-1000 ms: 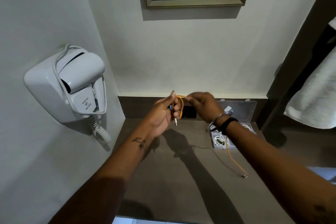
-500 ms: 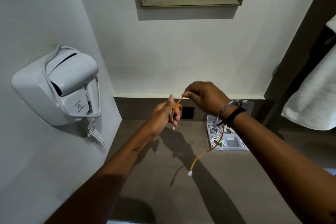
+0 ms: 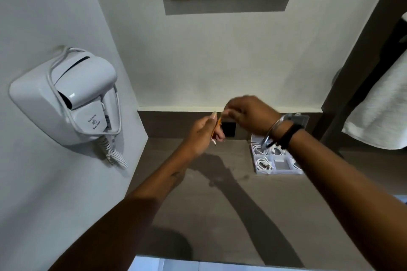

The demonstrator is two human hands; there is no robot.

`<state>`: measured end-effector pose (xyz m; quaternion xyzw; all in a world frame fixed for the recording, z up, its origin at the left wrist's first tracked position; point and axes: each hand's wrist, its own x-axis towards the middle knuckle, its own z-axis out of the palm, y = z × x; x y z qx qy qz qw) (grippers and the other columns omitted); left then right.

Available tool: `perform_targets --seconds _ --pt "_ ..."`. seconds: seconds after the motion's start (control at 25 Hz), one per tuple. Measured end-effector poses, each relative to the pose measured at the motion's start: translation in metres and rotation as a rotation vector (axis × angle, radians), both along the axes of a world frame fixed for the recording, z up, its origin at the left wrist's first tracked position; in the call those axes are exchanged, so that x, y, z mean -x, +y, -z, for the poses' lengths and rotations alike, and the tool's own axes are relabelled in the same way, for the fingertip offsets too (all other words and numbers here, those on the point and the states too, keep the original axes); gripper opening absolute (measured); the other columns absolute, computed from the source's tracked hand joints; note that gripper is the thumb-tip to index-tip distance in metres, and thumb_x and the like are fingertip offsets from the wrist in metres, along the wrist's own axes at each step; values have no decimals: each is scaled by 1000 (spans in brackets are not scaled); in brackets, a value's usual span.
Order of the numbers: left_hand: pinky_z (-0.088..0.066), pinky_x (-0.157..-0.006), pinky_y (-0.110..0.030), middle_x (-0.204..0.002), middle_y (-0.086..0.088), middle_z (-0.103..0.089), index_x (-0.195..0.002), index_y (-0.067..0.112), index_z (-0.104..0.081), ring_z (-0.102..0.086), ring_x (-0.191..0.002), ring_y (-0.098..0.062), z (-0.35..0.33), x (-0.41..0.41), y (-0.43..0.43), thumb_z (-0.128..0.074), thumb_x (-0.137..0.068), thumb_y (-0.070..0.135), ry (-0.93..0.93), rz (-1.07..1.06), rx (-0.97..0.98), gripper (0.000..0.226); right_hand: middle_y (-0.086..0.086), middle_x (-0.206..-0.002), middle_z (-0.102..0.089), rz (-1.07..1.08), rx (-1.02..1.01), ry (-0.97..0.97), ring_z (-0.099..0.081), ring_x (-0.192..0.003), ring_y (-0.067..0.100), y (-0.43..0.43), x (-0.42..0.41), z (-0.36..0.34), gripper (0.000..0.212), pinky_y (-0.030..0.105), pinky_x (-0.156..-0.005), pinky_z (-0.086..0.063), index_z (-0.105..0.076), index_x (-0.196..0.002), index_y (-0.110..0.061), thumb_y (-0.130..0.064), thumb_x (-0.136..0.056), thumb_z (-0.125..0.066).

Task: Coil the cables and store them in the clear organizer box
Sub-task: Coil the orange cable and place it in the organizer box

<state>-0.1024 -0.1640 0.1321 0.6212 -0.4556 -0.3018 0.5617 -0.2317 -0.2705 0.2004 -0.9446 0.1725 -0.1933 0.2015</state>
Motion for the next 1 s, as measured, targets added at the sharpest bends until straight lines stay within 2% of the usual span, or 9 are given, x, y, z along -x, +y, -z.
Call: perform_targets --seconds 0.12,0.24,0.32,0.4,0.48,0.68,0.76,0.84,1.0 --pt "-50 -56 -26 -60 -5 -60 -64 12 -55 -56 -53 -20 -21 4 3 -33 -103 38 259 79 79 51 13 -85 -72 105 -99 -150 -59 -75 21 -18 -3 3 20 28 -66 -38 -71 -85 -4 -16 -92 -57" --pt "-53 -55 -26 -65 -4 -65 -70 11 -52 -62 -58 -18 -34 -2 -5 -38 -103 26 595 -49 276 39 19 -82 -68 106 -168 10 -57 -75 26 11 -6 45 20 34 -68 -40 -67 -87 -2 -15 -94 -53" --pt "-55 -66 -28 -84 -11 -69 -80 11 -55 -68 -77 -23 -31 -4 -12 -38 -103 21 516 -199 276 31 23 -86 -67 23 -145 188 -57 -75 32 40 -7 64 22 35 -66 -40 -62 -85 -3 -19 -95 -50" --pt "-51 -75 -29 -104 -17 -67 -92 9 -55 -65 -95 -26 -19 -3 -13 -36 -103 17 251 -295 179 23 21 -91 -67 -36 -82 298 -61 -82 36 58 -8 61 23 35 -63 -41 -61 -86 -4 -21 -95 -49" --pt "-50 -76 -24 -109 -13 -66 -103 4 -55 -64 -97 -20 -1 0 -9 -36 -103 18 7 -248 98 23 18 -93 -68 -80 -19 287 -63 -82 36 63 -6 42 18 38 -64 -48 -63 -88 -8 -19 -93 -49" --pt "-52 -58 -25 -62 0 -67 -90 12 -63 -61 -56 -13 8 5 11 -30 -102 40 94 86 3 45 4 -78 -71 18 118 73 -64 -75 24 22 6 -16 14 34 -63 -50 -68 -76 -18 -26 -86 -61" --pt "-46 -48 -26 -48 2 -58 -76 22 -68 -50 -44 -13 0 15 15 -32 -96 58 88 39 9 55 -3 -71 -72 18 -140 -92 -62 -66 8 8 7 -17 11 26 -63 -51 -73 -78 -13 -24 -81 -72" --pt "-31 -38 -21 -37 6 -39 -46 22 -48 -33 -34 -11 -9 25 13 -39 -90 66 181 -152 74 63 -8 -60 -66 55 -499 -283 -57 -54 5 8 6 -3 10 18 -52 -48 -74 -80 -11 -21 -81 -73" --pt "-25 -39 -20 -38 5 -31 -44 24 -35 -27 -35 -13 -18 32 -4 -56 -87 52 388 -379 218 56 5 -72 -62 84 -1192 -435 -55 -62 18 33 -5 43 20 27 -52 -44 -69 -85 -16 -28 -93 -55"
